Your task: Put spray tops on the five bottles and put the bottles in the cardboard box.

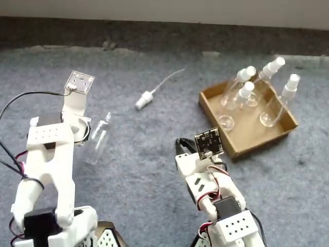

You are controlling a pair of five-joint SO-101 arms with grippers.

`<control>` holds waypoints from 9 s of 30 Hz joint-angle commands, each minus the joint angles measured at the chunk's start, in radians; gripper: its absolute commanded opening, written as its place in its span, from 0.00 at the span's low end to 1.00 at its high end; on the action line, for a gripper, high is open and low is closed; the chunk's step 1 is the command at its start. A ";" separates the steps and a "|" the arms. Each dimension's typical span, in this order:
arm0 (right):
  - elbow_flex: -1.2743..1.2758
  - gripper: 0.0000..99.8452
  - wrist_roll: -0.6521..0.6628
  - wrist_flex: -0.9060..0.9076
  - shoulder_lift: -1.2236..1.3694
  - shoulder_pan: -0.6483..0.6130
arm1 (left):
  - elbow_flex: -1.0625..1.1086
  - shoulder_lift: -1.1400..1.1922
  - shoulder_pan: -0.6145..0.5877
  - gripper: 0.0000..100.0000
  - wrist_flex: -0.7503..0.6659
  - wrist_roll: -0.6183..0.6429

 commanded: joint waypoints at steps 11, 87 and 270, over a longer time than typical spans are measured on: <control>0.064 0.01 0.012 -0.027 -0.015 -0.005 | -0.073 0.120 0.321 0.01 0.023 0.112; 0.065 0.01 0.012 -0.027 -0.015 -0.005 | -0.318 0.341 -0.004 0.01 0.055 0.132; -1.773 0.33 -0.634 1.271 1.962 -0.165 | 0.147 0.054 0.257 0.01 -0.330 0.216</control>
